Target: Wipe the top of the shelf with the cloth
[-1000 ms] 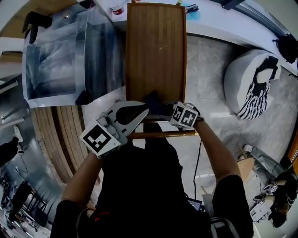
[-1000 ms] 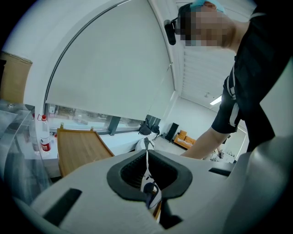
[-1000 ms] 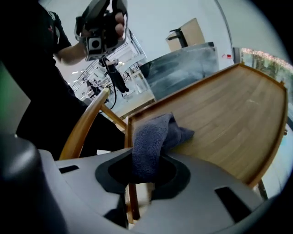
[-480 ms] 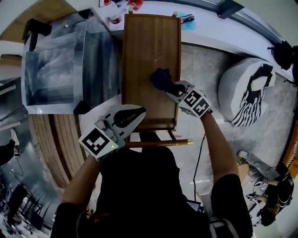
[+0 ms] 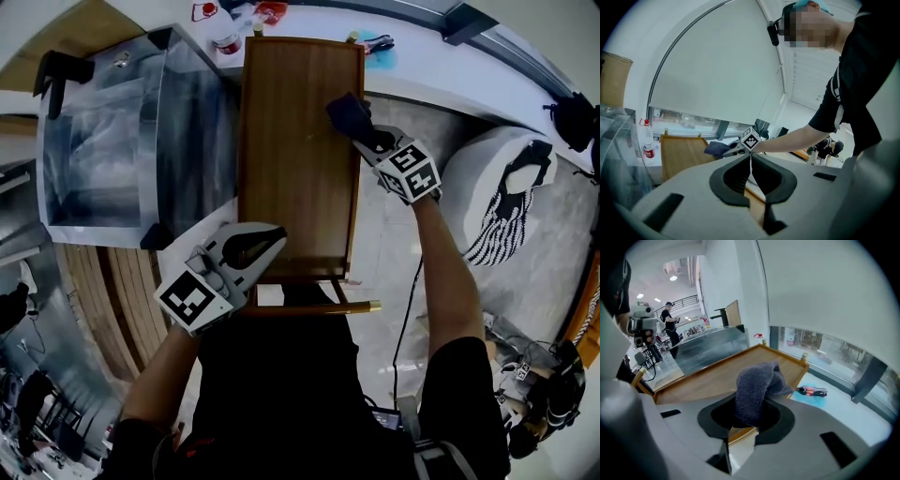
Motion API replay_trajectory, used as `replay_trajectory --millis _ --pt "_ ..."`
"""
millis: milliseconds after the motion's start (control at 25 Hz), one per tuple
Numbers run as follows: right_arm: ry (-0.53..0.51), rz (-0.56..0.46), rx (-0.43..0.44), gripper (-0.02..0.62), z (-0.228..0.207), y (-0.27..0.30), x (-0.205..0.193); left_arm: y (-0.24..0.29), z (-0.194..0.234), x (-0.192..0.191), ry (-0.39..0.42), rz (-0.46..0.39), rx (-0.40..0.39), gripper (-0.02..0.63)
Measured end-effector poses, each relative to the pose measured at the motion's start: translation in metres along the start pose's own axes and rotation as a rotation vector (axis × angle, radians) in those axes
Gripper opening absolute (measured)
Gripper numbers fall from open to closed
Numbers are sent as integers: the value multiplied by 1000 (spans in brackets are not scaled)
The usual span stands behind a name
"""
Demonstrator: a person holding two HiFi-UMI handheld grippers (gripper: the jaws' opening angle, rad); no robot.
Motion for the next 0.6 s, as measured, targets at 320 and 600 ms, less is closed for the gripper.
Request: replay_trajectory --millis 320,600 --pt "47 -49 -90 86 -82 6 20 13 16 -16 -24 44 24 28" --pt "78 -43 -134 86 -123 25 29 17 20 -29 -45 75 29 28"
Point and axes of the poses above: the fingertips, and each gripper's own axes: y forward along the fingers, z to its left, x out of its top, the point moved 2 cm from there along -y, backward along the fingers, and after that the axes turned 8 degrees about x, right-handed, at the moved point
